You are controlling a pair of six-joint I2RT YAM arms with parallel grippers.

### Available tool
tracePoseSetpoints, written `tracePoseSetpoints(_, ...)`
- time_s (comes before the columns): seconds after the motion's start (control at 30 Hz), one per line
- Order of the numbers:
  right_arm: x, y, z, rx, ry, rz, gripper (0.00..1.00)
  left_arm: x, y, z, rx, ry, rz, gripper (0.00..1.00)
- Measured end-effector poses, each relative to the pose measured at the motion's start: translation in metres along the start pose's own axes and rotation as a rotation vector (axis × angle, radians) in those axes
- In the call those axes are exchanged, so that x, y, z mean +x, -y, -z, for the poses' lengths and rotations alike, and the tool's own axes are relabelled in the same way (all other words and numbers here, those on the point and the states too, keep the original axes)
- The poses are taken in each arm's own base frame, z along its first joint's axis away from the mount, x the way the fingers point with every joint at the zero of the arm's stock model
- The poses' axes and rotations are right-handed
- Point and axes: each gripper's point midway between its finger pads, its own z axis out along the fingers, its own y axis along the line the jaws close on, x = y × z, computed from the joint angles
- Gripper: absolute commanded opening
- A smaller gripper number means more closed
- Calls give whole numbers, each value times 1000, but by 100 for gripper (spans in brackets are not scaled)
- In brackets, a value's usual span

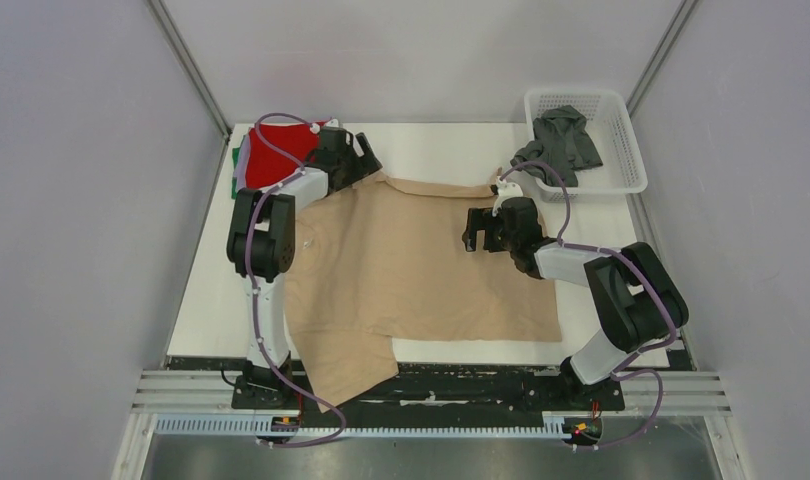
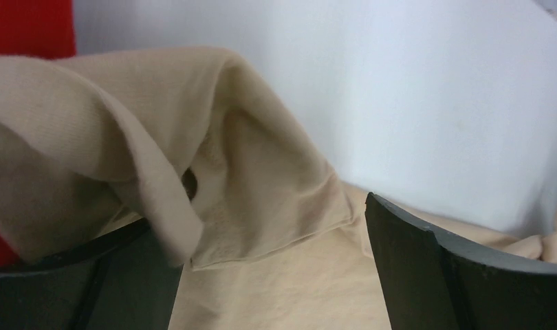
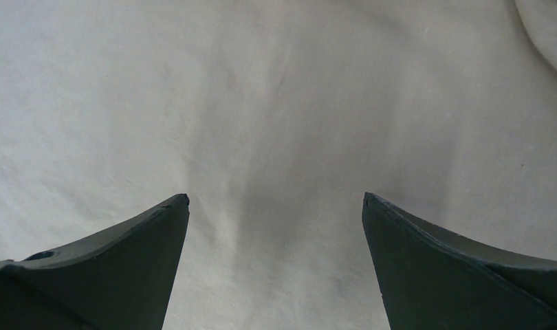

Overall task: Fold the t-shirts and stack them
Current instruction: Flatten out the tshirt

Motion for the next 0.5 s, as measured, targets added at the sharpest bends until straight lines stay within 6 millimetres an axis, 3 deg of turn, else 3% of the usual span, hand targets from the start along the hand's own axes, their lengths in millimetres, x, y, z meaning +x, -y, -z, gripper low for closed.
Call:
tracePoseSetpoints(0.23, -1, 5, 0, 26, 6, 10, 98, -26, 35, -3, 134, 64, 43, 100)
tracePoseSetpoints(0.5, 3, 11, -2, 55, -4, 22, 98, -69, 75, -41, 268, 148, 70, 100)
